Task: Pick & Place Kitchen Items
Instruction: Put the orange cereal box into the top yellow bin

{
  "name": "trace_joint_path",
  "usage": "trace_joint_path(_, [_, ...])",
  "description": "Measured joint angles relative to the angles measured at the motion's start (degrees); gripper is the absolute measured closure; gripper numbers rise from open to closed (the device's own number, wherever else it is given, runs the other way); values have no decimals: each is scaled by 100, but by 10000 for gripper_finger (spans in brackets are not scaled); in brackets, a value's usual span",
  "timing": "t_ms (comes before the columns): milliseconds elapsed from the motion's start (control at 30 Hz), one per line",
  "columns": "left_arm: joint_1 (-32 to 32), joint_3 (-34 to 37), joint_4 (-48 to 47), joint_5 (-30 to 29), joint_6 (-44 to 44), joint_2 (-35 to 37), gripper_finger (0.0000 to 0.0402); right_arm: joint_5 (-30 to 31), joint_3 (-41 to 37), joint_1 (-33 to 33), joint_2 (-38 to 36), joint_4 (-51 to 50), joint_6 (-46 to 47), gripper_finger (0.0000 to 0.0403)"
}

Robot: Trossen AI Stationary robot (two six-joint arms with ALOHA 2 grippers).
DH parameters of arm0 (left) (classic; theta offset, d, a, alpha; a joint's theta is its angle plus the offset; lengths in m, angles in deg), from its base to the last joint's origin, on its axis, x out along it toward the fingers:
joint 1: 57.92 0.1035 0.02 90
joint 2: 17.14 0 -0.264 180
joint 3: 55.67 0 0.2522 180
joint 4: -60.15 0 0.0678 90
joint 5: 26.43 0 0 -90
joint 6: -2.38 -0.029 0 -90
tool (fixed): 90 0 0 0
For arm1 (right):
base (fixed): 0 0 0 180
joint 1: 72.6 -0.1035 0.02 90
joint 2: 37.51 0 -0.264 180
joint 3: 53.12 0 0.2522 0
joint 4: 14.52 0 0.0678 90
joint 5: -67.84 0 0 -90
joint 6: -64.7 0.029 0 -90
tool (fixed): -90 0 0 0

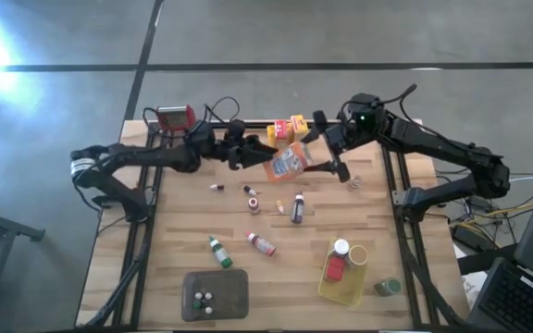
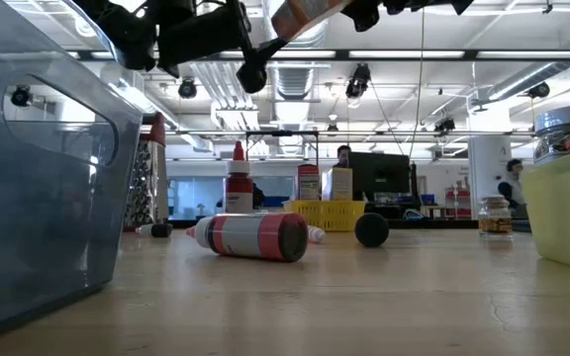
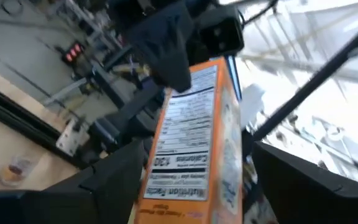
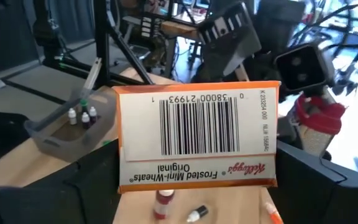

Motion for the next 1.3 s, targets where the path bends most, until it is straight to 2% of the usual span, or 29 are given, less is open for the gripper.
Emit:
trace_joint_path(233, [141,-485,-1227,1087,-538,0,97,6,-2,-152,27,73,-7,104])
trace_joint_path(400, [151,-845,-2140,1504,-1177,-2,97,27,7,-158,27,135,14,105])
trace_joint_path(700, [155,-1054,-2181,2135,-1352,-4,99,7,7,-163,25,141,63,86])
trace_joint_path(1000, [151,-1030,-2216,2261,-1411,-7,140,27,7,-163,25,228,33,110])
trace_joint_path(1300, [151,-1026,-2228,2270,-1395,-7,183,53,7,-160,25,241,52,71])
